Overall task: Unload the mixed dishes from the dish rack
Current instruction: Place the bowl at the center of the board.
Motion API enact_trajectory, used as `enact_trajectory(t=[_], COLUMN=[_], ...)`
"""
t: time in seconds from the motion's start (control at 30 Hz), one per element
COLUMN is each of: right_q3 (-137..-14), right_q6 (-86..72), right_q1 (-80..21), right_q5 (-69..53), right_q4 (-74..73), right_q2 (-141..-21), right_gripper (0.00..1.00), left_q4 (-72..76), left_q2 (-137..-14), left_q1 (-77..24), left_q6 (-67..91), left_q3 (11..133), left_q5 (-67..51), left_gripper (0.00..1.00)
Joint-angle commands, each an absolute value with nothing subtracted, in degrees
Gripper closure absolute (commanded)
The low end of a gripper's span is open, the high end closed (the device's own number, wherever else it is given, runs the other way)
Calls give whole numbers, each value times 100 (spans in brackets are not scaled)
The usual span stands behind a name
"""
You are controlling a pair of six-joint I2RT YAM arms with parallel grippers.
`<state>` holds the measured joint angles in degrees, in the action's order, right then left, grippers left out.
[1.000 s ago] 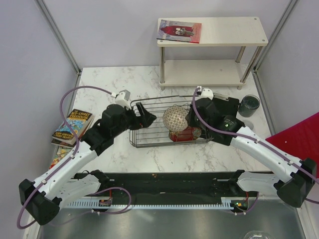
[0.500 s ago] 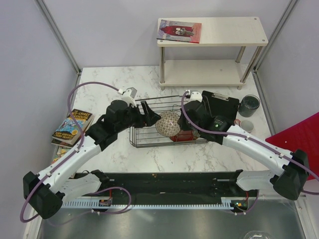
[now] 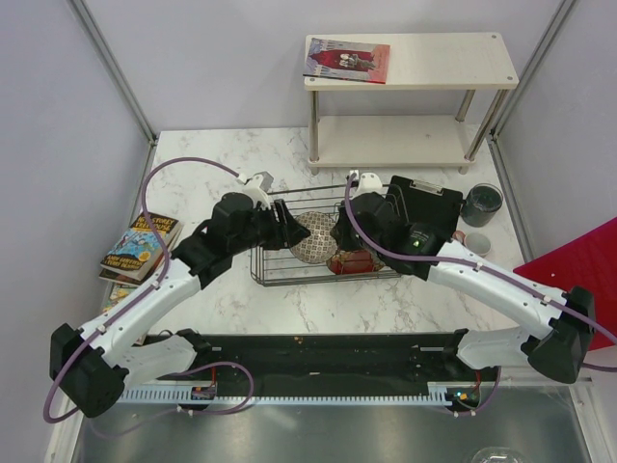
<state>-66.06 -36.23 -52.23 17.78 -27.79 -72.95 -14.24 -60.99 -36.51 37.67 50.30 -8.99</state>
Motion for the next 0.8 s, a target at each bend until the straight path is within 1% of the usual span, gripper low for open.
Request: enact_trajectory(t=[0.0, 0.03, 0.07, 0.13, 0.23, 0.27, 0.3, 0.47, 0.5, 0.53, 0.6, 0.63, 0.67, 0.7, 0.77], right_q3=[-6987, -6996, -7005, -7005, -7040, -7049, -7058, -7093, -7093, -7093, -7093, -7101, -7093, -7093, -7110], right_q6=[-3683, -3665, -3639, -3612, -3551, -3533, -3498, -3375, -3358, -3297, -3252, -3235, -3226, -3217, -3243], right_q1=[-5308, -5317, -5352, -5414, -5493, -5545, -5572, -5686, -5687, -5687, -5687, -5687, -5687, -5687, -5687], right_q5=[1819, 1872, 1916, 2030, 2214, 2311, 2338, 2478, 2487, 2470, 2452, 2470, 2496, 2522, 2776], right_q4=[-2355, -2347, -2347, -2390, -2461, -2487, -2487, -2505, -2496, -2505, -2505, -2505, -2505, -2505, -2557], right_q2=[-7216, -7216, -7207, -7225, -7295, -7321, -7339, -7435, -7436, -7453, -7453, -7444, -7444, -7410, -7287], right_gripper=[100, 100, 100, 100, 100, 100, 100, 100, 95, 79, 58, 42, 35, 25, 13], left_q4=[-1441, -1494, -1538, -1705, -1872, -1916, -1933, -2013, -2004, -2030, -2013, -2021, -2013, -2021, -2030], left_q2=[-6144, -6144, -6144, -6152, -6196, -6214, -6275, -6319, -6311, -6311, -6302, -6293, -6284, -6293, -6284], left_q1=[-3683, -3683, -3683, -3683, -3674, -3683, -3683, -3683, -3683, -3683, -3674, -3674, -3665, -3656, -3604], left_q6=[3489, 3498, 3481, 3463, 3375, 3349, 3314, 3252, 3243, 3243, 3261, 3252, 3252, 3261, 3261], left_q3=[5036, 5054, 5071, 5115, 5211, 5229, 5247, 5326, 5326, 5370, 5405, 5466, 5502, 5537, 5660], left_q5=[-827, -774, -721, -546, -440, -422, -413, -369, -326, -290, -229, -194, -159, -115, -79], left_gripper=[51, 54, 60, 65, 83, 95, 98, 98, 98, 98, 98, 98, 98, 98, 98])
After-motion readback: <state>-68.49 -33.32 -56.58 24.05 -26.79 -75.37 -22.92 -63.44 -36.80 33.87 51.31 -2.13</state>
